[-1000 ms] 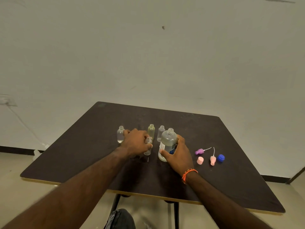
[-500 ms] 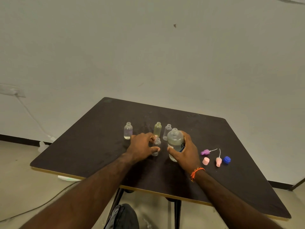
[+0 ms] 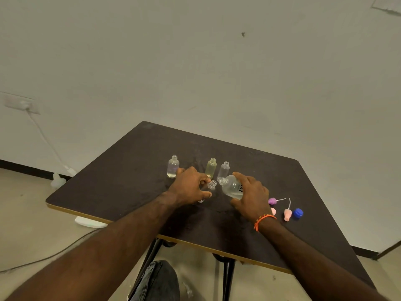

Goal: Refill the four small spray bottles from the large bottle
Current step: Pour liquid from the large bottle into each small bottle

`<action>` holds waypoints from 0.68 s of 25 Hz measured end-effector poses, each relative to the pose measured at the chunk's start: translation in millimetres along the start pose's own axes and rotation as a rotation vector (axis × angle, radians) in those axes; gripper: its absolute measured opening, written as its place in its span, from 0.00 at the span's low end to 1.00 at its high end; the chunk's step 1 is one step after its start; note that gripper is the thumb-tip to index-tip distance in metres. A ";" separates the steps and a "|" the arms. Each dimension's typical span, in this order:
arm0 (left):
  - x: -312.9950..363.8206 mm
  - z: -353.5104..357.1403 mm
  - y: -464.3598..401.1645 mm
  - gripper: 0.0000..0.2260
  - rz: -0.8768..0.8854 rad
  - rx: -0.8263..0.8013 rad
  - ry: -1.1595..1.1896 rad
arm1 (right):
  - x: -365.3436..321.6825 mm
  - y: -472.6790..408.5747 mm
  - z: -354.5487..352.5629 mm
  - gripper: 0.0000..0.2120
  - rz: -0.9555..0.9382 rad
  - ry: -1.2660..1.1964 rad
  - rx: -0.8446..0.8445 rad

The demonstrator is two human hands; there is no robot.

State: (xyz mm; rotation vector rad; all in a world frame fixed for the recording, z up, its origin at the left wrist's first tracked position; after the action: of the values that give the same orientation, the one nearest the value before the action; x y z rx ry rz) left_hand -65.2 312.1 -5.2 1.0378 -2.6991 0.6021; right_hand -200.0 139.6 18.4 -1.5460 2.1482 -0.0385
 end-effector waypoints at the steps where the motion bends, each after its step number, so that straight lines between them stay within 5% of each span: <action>1: 0.2 0.5 -0.3 0.19 0.006 -0.005 -0.005 | 0.1 -0.6 0.1 0.39 -0.009 0.018 -0.010; 17: 5.9 0.4 -5.8 0.22 0.042 -0.029 -0.041 | -6.1 -4.5 -9.1 0.35 -0.099 0.191 -0.011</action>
State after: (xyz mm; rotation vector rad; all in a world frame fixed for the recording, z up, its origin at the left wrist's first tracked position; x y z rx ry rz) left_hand -65.7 304.4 -2.0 0.9989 -2.7625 0.5529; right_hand -198.2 141.1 30.1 -1.7148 2.2169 -0.2157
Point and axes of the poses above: each hand's wrist, its own y-axis away from the middle knuckle, its own z-axis out of the palm, x = y × z, the point moved 4 cm from there along -y, towards the middle knuckle, and after that the axes turned 7 degrees about -y, right-handed, at the moved point
